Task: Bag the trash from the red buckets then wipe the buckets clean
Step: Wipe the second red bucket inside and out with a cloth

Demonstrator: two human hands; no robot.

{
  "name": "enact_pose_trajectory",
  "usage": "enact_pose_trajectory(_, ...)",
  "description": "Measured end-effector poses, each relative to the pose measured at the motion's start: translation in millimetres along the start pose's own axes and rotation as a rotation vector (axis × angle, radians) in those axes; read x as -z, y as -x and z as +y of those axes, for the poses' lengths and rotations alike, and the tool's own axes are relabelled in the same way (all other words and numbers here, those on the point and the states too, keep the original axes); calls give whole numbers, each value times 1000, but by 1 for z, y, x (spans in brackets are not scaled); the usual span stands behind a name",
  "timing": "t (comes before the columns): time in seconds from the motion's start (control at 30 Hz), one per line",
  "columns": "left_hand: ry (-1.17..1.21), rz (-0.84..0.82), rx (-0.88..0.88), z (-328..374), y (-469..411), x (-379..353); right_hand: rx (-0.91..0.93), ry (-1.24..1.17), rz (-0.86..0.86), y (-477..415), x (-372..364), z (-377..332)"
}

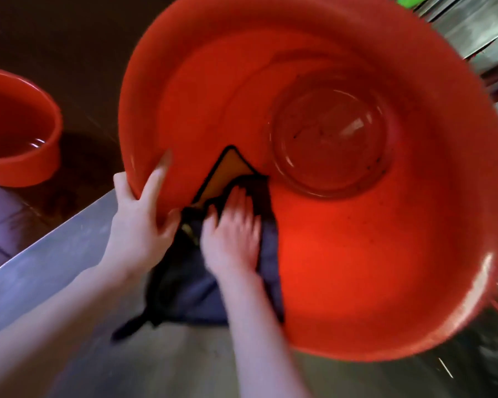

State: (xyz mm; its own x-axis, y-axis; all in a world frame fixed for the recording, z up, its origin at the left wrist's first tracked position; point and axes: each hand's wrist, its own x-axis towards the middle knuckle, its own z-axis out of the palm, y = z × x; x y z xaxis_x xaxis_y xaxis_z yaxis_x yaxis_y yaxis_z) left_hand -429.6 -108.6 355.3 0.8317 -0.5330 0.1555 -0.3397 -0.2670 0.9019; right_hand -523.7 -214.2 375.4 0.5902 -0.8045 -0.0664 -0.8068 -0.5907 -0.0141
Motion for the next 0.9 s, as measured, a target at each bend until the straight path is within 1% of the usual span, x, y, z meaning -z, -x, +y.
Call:
enact_pose_trajectory(0.03,6,-3,5,-1,0,1,43,-24,3,21,-3,-10)
enact_pose_trajectory(0.1,13,-14,4,-2,2,2,60,-38,18,47,-7,-20)
enact_pose_trajectory(0.17,12,-15,-14,1,4,2,41,-40,2,43,-9,-15)
enact_pose_trajectory(0.37,24,4,-10,-2,3,3,-230,-5,-12,-45,-3,15)
enact_pose_trajectory(0.43,40,-1,-24,-6,4,0,-305,-44,-52,-72,2,22)
enact_pose_trajectory(0.5,47,12,-29,-7,5,-2,-336,-89,-80,-84,6,24)
enact_pose_trajectory(0.57,23,22,-24,-7,5,-4,-298,-70,-90,-77,8,19)
enact_pose_trajectory(0.63,-15,12,-15,-4,4,-2,-191,-14,-48,-48,4,8)
enact_pose_trajectory(0.7,-28,-7,-18,-3,5,0,-66,-6,-12,-7,-4,-6)
enact_pose_trajectory(0.8,-3,-68,-6,-1,6,4,32,8,-27,28,-10,-15)
enact_pose_trajectory(0.87,-80,-83,-25,8,-1,17,59,6,-49,24,-6,-9)
enact_pose_trajectory(0.9,-164,-42,-83,16,-8,27,77,11,-45,20,-3,-5)
